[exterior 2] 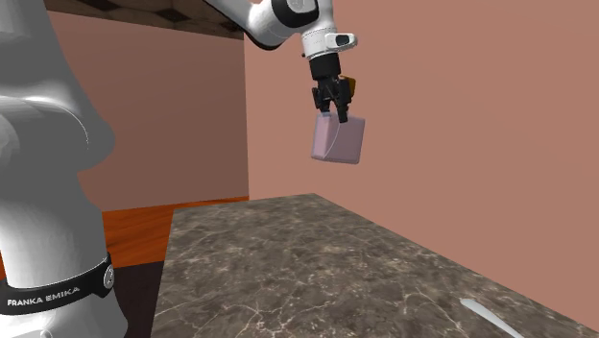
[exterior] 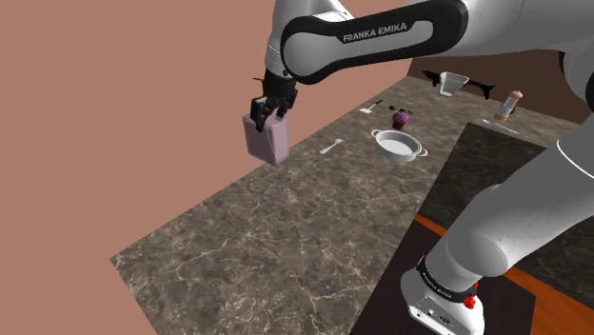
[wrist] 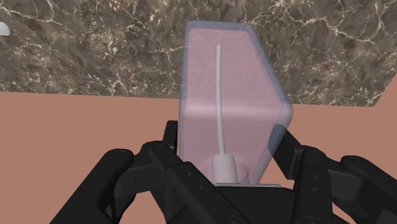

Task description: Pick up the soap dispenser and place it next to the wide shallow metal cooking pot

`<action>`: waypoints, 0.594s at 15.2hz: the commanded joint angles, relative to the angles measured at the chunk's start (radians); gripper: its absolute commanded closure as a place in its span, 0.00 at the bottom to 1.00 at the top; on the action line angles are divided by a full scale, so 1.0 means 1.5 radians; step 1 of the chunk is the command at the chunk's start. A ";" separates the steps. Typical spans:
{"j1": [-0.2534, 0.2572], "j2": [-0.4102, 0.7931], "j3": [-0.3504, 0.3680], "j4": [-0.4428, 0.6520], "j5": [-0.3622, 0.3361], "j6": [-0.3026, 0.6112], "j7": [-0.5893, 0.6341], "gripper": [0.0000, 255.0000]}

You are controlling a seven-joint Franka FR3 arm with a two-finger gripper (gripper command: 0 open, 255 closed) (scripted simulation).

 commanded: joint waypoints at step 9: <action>-0.002 -0.004 -0.003 0.087 0.000 -0.091 -0.002 1.00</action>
